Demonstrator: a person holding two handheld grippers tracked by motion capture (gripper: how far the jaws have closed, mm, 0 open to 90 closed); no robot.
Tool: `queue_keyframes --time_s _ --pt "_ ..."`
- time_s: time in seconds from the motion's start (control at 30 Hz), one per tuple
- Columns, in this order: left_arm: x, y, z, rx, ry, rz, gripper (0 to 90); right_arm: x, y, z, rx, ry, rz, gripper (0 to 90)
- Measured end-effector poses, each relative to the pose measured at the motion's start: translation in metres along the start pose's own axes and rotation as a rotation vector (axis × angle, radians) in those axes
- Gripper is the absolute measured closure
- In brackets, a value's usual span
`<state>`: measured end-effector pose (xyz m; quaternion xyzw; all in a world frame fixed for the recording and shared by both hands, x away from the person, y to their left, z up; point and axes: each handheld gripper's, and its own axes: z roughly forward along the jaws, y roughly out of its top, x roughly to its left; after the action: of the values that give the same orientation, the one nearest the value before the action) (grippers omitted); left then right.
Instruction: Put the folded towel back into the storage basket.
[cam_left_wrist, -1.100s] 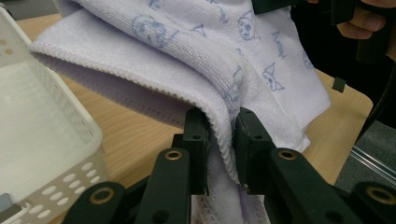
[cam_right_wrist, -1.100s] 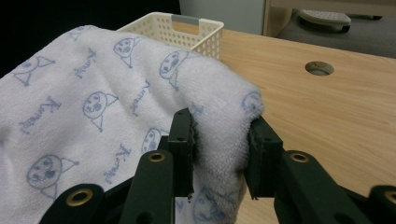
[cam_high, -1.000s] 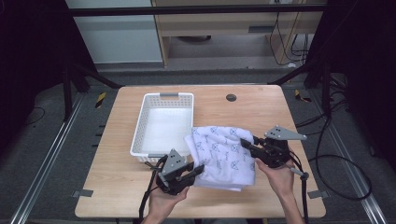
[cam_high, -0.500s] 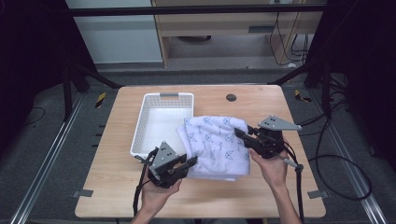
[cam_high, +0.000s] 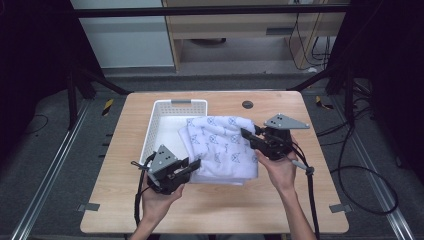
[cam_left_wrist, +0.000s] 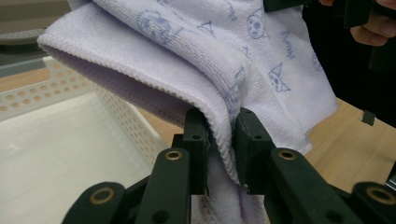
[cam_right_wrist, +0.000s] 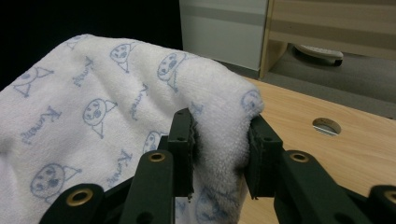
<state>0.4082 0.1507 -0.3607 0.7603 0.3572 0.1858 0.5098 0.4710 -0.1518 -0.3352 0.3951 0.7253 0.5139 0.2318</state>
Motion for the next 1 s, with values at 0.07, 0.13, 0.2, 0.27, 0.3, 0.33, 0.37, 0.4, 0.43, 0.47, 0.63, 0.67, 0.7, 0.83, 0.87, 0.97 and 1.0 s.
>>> queue_keyframes --time_s 0.07,0.13,0.2,0.27,0.3,0.33,0.37,0.4,0.43,0.47,0.63,0.67,0.7,0.83,0.87,0.97,1.0 --pt "0.004 0.001 -0.002 -0.007 0.009 -0.007 75.5 0.003 0.004 0.005 -0.004 0.005 -0.002 67.8" --pt "0.008 0.001 -0.005 -0.008 0.015 -0.012 75.5 0.005 0.007 0.009 -0.004 0.008 -0.006 67.8" --pt "0.012 0.002 -0.006 -0.012 0.022 -0.018 75.5 0.007 0.009 0.012 -0.004 0.011 -0.007 67.8" --pt "0.014 0.002 -0.008 -0.015 0.026 -0.024 75.5 0.008 0.011 0.016 -0.007 0.014 -0.007 67.8" --pt "0.016 0.002 -0.009 -0.018 0.028 -0.028 75.5 0.009 0.012 0.017 -0.004 0.014 -0.009 67.7" --pt "0.017 0.003 -0.009 -0.019 0.030 -0.030 75.5 0.010 0.013 0.019 -0.007 0.016 -0.006 67.7" --pt "0.019 0.003 -0.010 -0.017 0.031 -0.031 75.5 0.010 0.014 0.020 -0.006 0.018 -0.008 67.7" --pt "0.021 0.003 -0.011 -0.018 0.033 -0.035 75.5 0.011 0.015 0.021 -0.007 0.020 -0.005 67.6" --pt "0.022 0.003 -0.011 -0.019 0.036 -0.038 75.5 0.011 0.016 0.022 -0.007 0.022 -0.005 67.6" --pt "0.024 0.003 -0.012 -0.018 0.038 -0.040 75.5 0.012 0.016 0.024 -0.009 0.025 -0.004 67.6" --pt "0.033 0.004 -0.015 -0.023 0.048 -0.058 75.5 0.016 0.022 0.033 -0.009 0.029 -0.007 67.7" --pt "0.034 0.004 -0.016 -0.024 0.050 -0.059 75.5 0.017 0.023 0.034 -0.010 0.029 -0.009 67.7" --pt "0.036 0.004 -0.017 -0.027 0.052 -0.062 75.5 0.018 0.024 0.036 -0.010 0.029 -0.011 67.7" --pt "0.043 0.006 -0.021 -0.035 0.062 -0.072 75.5 0.022 0.031 0.042 -0.014 0.034 -0.016 67.7" --pt "0.045 0.006 -0.022 -0.035 0.064 -0.073 75.5 0.024 0.032 0.043 -0.014 0.033 -0.017 67.7" --pt "0.049 0.007 -0.024 -0.041 0.072 -0.084 75.5 0.027 0.036 0.047 -0.015 0.035 -0.020 67.7" --pt "0.051 0.007 -0.025 -0.043 0.075 -0.085 75.5 0.027 0.038 0.049 -0.015 0.037 -0.023 67.7"
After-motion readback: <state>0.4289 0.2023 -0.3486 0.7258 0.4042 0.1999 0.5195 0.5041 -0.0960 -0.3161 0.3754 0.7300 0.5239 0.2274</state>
